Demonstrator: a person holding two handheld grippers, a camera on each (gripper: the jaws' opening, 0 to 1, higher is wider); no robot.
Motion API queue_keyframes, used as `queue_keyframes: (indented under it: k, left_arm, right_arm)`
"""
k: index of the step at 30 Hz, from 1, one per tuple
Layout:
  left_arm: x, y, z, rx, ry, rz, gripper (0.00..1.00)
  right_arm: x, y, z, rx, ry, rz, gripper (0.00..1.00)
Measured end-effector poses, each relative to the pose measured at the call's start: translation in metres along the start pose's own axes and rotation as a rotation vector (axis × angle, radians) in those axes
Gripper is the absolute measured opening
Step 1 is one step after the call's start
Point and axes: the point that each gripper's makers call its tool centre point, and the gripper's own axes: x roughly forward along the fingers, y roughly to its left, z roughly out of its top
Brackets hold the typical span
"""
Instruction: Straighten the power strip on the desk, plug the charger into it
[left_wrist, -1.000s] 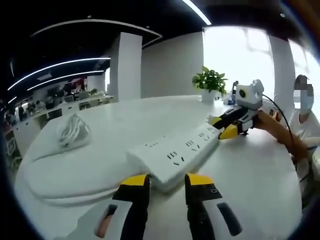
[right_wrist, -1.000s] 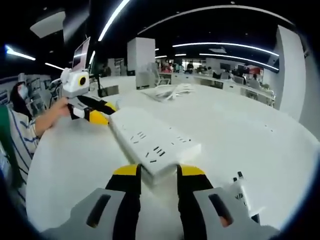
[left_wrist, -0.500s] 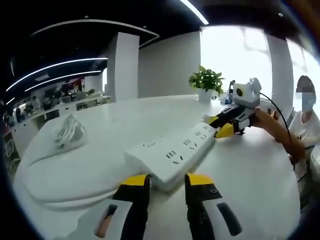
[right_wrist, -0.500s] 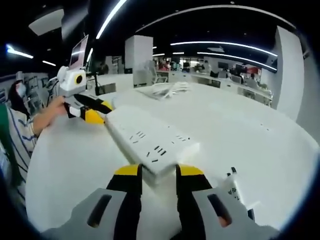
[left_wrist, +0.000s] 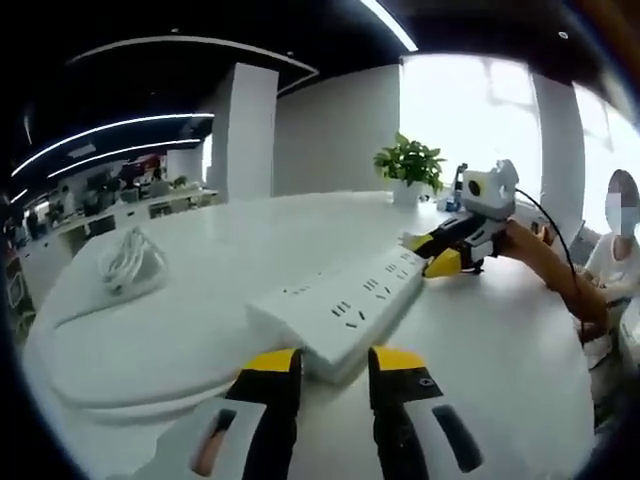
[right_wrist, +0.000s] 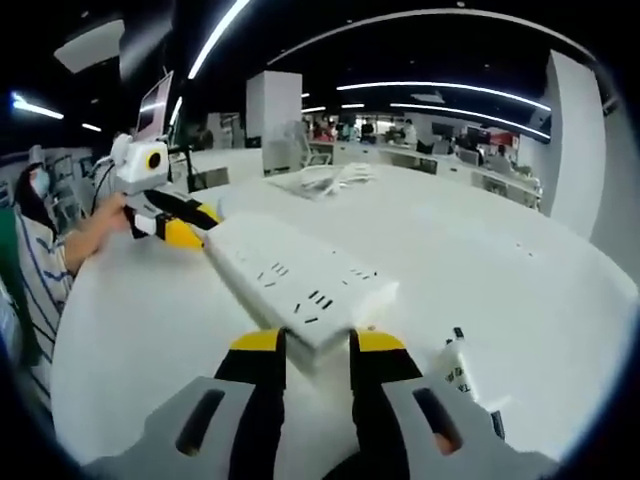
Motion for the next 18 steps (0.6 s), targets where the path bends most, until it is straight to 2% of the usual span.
queue_keyframes:
  k: [6,9,18]
  left_arm:
    - [-0.0016,0.0038,0.0023,0.003,-0.010,-0.022,0.22]
    - [-0.0006,0.0041,0.0034,0.022,-0.012,-0.014,0.22]
    - [-0.0005,0.0044,0.0039,0.053,-0.006,0.031,0.23]
  right_arm:
    - [0.0003,0.0022,0.0008,-0.006,0.004,0.003,0.24]
    - [0.0030,-0.0057,0.0050,-0.007,0.006,0.005,0.24]
    - [0.0014,-0.0050,0.0053,-0.008,0.009,-0.003,0.24]
